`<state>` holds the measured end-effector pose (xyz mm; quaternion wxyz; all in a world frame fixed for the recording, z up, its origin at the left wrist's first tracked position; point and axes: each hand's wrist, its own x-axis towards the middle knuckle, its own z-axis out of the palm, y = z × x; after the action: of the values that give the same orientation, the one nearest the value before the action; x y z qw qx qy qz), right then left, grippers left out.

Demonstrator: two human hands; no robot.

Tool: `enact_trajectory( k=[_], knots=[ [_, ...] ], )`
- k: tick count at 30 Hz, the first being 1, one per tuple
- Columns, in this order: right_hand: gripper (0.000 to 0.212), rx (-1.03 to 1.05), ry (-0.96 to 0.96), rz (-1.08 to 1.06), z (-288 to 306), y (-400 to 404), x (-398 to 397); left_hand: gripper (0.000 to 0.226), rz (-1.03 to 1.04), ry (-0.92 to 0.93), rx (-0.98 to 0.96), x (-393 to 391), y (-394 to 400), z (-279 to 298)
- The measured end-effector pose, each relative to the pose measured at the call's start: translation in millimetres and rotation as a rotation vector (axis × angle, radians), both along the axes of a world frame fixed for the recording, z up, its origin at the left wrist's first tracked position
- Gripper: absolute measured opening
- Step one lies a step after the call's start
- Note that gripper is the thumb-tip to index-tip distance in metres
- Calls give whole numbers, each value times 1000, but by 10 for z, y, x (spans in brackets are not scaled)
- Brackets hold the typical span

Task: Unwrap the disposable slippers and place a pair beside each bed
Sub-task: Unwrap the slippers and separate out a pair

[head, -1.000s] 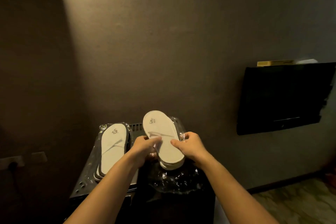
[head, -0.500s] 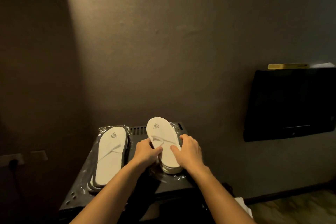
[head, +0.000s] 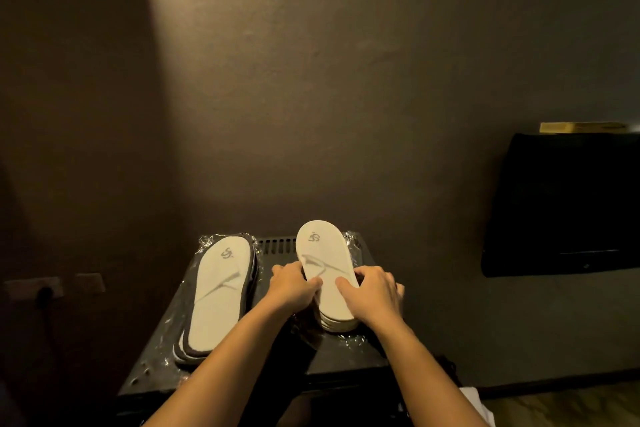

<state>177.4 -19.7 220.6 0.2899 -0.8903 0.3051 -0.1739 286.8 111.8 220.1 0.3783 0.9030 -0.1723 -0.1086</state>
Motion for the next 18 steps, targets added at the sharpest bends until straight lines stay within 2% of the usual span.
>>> enact_trajectory(
  k=[3,9,11,13,15,16,18],
  knots=[
    [50,10,20,3,21,7,-18,49,49,-49,-13,-162,4,59],
    [60,72,76,31,155,6,-103,64,13,-85,-177,-464,177,271],
    [65,96,14,10,249,-19,-163,67,-22,-156,-220,-565,391,465],
    [53,36,-192,-17,340,52,-244,60,-9,-270,-271,-595,727,655],
    [31,40,-440,37,416,275,-312,36,40,-347,-314,-525,1148,763],
    [21,99,-504,109,453,413,-336,24,73,-358,-310,-482,1352,790],
    [6,203,-494,273,456,689,-309,14,165,-342,-249,-436,1730,788]
  ],
)
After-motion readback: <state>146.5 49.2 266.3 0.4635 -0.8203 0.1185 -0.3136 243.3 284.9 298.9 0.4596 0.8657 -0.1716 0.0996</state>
